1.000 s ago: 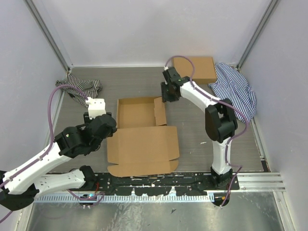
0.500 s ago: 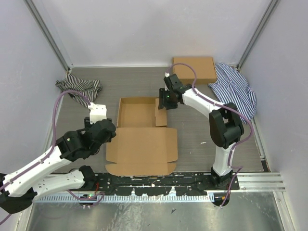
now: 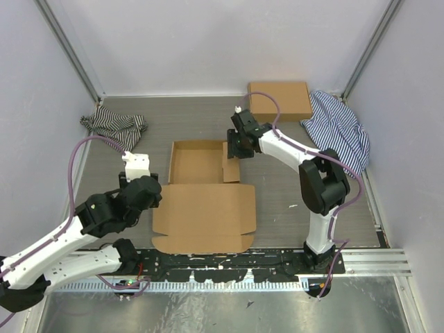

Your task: Fold the paper box

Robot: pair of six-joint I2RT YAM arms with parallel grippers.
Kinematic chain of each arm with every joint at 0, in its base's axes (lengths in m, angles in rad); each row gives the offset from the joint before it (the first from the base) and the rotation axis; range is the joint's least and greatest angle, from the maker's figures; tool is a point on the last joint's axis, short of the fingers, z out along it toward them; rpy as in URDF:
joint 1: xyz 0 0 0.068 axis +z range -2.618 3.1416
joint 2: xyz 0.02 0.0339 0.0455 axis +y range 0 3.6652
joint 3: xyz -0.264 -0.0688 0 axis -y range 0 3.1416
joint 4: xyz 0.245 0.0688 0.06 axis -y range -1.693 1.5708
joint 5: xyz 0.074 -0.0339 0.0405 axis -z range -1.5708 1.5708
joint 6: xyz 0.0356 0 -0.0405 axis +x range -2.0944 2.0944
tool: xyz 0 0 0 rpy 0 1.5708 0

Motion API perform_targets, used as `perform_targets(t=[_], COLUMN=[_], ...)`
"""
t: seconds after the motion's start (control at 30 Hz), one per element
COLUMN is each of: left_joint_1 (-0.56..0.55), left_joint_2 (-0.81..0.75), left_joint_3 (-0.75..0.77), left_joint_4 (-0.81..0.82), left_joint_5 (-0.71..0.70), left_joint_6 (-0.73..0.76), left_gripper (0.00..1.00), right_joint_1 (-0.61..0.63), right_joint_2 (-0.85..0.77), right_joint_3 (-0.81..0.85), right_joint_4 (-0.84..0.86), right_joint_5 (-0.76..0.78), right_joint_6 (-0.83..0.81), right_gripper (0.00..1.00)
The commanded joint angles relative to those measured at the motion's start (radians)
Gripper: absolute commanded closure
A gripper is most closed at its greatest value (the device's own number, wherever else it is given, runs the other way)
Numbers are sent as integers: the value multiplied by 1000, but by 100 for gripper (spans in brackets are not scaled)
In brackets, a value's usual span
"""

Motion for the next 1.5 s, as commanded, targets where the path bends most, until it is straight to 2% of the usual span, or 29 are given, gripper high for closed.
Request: perform_targets(t=[0.0,0.17,0.3,0.4,0.53,0.6,0.77,0.93,0.97,1.03,1.17,1.47], left_joint_1=[5,4,5,4,4,5,4,5,4,5,5,4], left_joint_2=[-15,-19,-28,-32,-38,-41,-49,-47,-44,-41,-40,-47], left_joint_3=[-9,-11,-16,-17,-19,-19,-21,-22,-22,-23,-23,-24], left_joint_4=[28,32,47,49,53,55,54,63,64,62,63,60], left_joint_5=[13,25,41,48,55,56,56,59,60,60,59,54], left_joint_6=[8,5,7,9,12,14,15,19,20,20,19,12], left_gripper=[38,38,38,38,38,38,38,38,38,38,38,38], right_joint_1=[27,30,35,43,61,73,82,83,84,83,83,57], right_joint_2=[30,4,19,44,89,109,121,118,118,109,90,93], right_joint_3=[-7,-56,-67,-50,-13,-2,-6,-7,-4,6,47,153], right_joint_4=[-80,-66,-60,-85,-141,-171,-222,-223,-222,-214,-214,-216], right_joint_5=[65,95,90,139,255,321,445,463,458,431,407,370], right_joint_6=[22,43,46,45,41,48,80,69,64,55,51,51], right_gripper=[48,44,45,58,82,90,96,95,91,71,54,52])
